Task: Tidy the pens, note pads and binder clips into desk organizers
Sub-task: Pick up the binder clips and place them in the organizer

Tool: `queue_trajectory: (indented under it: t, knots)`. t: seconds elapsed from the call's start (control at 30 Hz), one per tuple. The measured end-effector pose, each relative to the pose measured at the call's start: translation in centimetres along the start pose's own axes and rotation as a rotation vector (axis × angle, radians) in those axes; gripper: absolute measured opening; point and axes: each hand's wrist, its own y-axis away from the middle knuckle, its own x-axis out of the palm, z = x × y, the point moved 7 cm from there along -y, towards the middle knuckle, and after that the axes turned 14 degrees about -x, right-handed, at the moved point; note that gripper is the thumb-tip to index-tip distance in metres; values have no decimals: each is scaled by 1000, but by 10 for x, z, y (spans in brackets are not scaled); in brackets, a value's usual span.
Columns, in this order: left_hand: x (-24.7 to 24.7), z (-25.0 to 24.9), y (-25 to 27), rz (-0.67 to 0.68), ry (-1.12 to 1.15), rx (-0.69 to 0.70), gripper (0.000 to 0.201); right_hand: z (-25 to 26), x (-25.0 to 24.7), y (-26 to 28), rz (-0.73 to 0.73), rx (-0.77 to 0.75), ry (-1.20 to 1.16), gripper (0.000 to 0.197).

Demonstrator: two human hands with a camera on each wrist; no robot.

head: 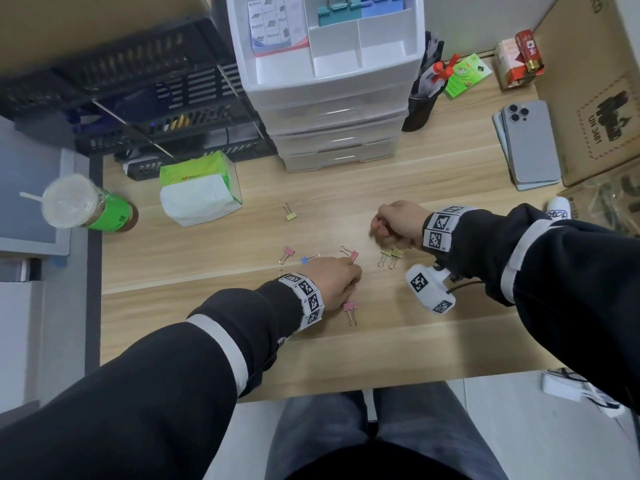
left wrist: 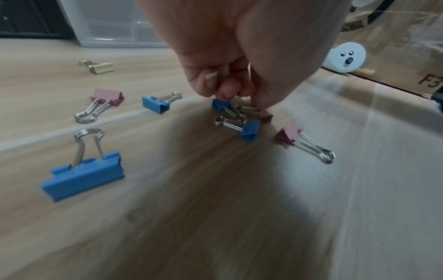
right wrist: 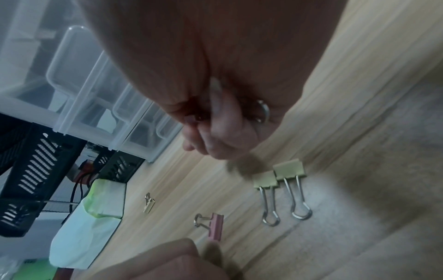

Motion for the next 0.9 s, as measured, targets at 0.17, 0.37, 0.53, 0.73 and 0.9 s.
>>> queue_trajectory:
  t: [0.17,0.37,0.53,0.73,0.9]
  knots:
    - [3,4,4,8,15,7,12,6,8,-6,27,-89,157,27]
    - [4,1,6,-24,-13,32,13,15,28,-7,147,-266,663,17]
    - [-2,-2,6,-52,-35,24,14,13,37,-4,185,-356,1010,18]
    - [-20,-2,21,-207,-45,33,22,13,40,-10,165,-404,1097,29]
    - [-26,17,23,-109,-21,-113,22,11,50,-9,124,-484,1161,29]
